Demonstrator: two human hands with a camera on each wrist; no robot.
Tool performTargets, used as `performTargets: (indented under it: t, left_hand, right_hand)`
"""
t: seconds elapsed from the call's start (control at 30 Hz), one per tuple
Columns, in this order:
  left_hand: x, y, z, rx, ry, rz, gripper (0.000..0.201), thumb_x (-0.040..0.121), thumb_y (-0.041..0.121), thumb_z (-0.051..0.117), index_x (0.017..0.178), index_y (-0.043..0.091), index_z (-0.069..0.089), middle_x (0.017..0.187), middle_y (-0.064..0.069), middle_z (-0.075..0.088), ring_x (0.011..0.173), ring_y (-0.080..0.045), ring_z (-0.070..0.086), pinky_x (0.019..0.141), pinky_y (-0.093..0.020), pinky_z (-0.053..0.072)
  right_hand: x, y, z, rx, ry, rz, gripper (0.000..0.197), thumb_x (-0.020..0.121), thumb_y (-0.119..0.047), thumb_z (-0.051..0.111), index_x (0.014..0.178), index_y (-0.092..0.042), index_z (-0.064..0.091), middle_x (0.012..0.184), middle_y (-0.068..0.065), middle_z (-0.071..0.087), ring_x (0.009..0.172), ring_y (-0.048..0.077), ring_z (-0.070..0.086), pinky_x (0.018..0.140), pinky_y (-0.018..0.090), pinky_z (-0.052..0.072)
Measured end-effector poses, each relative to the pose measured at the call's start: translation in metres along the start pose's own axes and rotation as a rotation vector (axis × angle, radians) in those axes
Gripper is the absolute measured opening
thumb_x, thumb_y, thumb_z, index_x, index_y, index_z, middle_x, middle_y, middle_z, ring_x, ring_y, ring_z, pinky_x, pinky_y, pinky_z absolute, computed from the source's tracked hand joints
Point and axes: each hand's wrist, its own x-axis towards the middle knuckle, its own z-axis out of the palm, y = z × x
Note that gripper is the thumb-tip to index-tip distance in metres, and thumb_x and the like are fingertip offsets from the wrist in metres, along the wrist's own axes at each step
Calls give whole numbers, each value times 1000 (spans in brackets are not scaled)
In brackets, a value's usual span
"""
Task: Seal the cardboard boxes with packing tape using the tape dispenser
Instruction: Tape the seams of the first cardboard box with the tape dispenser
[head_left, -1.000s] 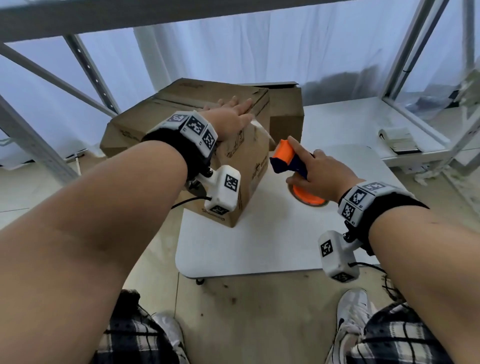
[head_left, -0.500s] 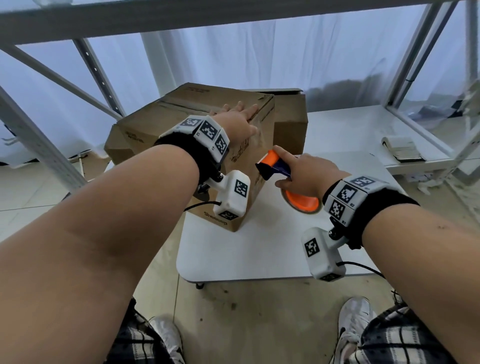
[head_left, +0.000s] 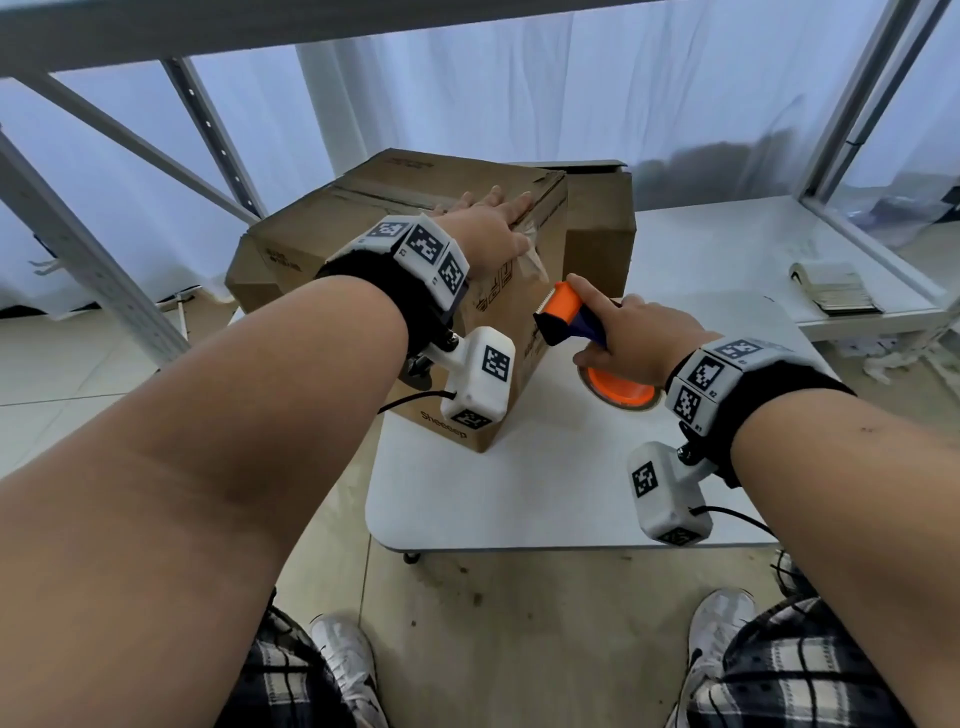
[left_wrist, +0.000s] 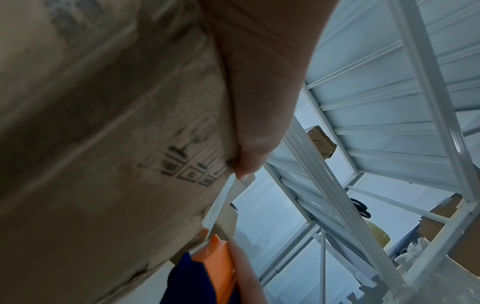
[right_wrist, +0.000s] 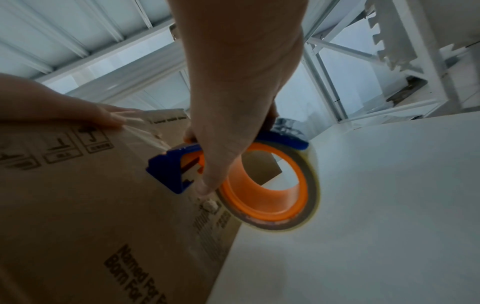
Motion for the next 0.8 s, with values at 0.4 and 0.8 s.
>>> performTargets:
  t: [0.4,0.8]
  left_hand:
    - [0,2,-1,46,-3,0,58,101,39,31,151,37,1,160,-1,-3,146,-30,-4,116,-56,2]
    - [0,2,-1,48,-15,0,59,102,41,30,151,36,-2,160,-2,-5,146,-30,-5,117,-55,1]
  right_hand:
    - [7,-16,-16,-89,-26,50,81,90,-53,49,148,-43,-5,97,7,53,81,26,57,65,33,45]
    - [20,-22,-48,-224,-198,37,81,91,-39,57,151,-35,4,98,7,54,85,26,57,81,34,50]
